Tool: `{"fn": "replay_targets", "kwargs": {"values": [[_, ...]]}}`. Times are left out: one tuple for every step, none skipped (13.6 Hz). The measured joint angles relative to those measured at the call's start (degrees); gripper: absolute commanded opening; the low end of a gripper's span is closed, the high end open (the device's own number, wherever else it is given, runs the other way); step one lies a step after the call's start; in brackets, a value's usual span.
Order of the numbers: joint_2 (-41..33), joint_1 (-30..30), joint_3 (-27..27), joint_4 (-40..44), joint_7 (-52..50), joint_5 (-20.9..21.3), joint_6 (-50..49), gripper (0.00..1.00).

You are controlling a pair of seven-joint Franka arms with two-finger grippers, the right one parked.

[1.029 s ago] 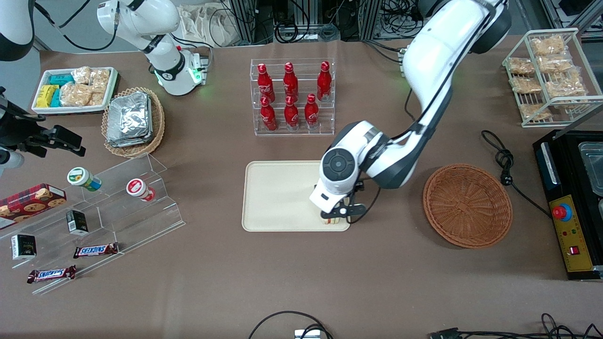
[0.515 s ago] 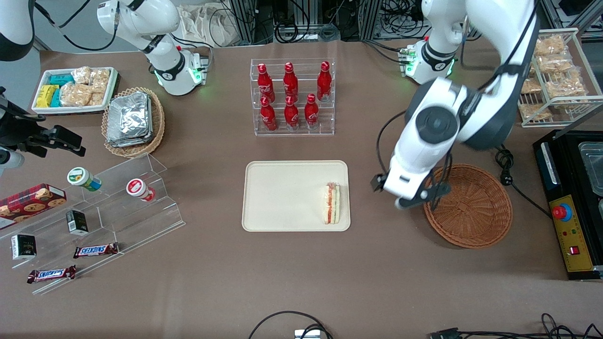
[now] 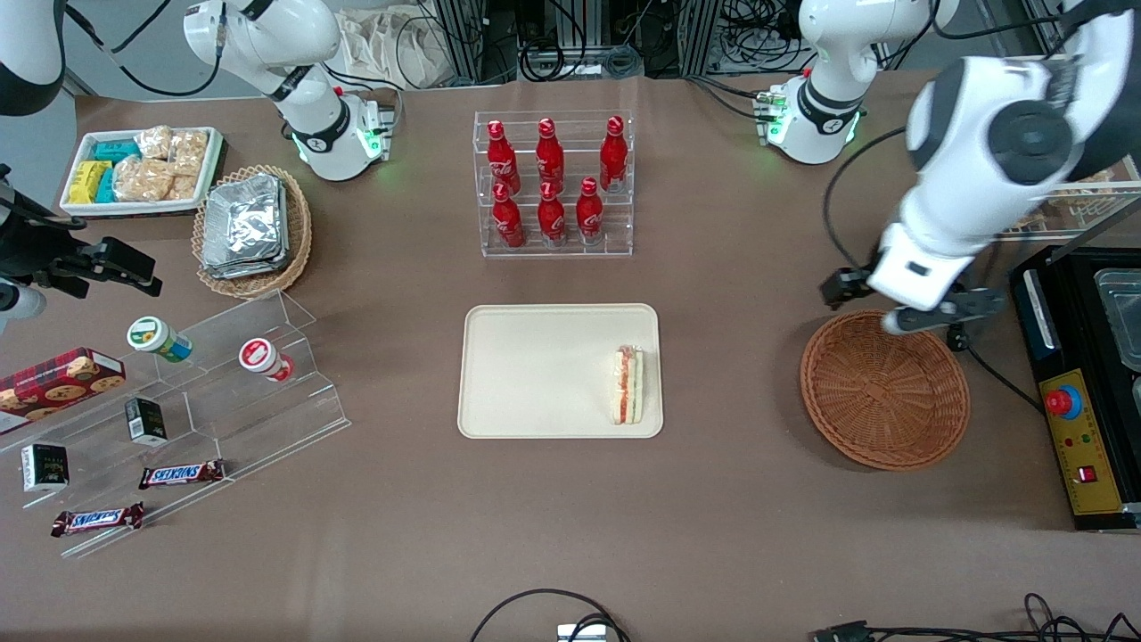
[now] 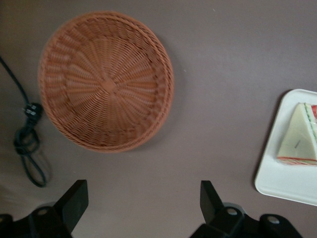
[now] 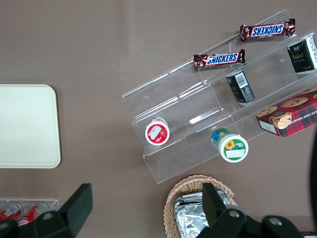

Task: Place sandwich from basket to tray

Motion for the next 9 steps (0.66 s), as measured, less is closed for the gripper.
{"fn": "replay_targets", "kwargs": {"values": [[0.0, 1.7, 0.0, 0.5, 2.3, 0.0, -0.2, 1.00], [0.0, 3.4, 0.0, 0.7, 4.7, 0.0, -0.3, 1.00], [0.0, 5.2, 0.0, 0.8, 7.2, -0.3, -0.3, 1.00], [0.0, 6.3, 0.3, 0.9, 9.6, -1.0, -0.3, 1.00], [0.0, 6.0, 1.5, 1.0, 11.1, -1.7, -0.3, 1.00], [-0.1, 4.7, 3.7, 1.4, 12.0, -2.1, -0.8, 1.00], [-0.1, 2.8, 6.1, 2.3, 13.1, -2.4, -1.9, 1.00], [0.0, 1.2, 7.7, 3.5, 13.9, -2.4, -3.1, 1.00], [0.1, 0.1, 8.4, 4.7, 14.4, -2.4, -3.9, 1.00]]}}
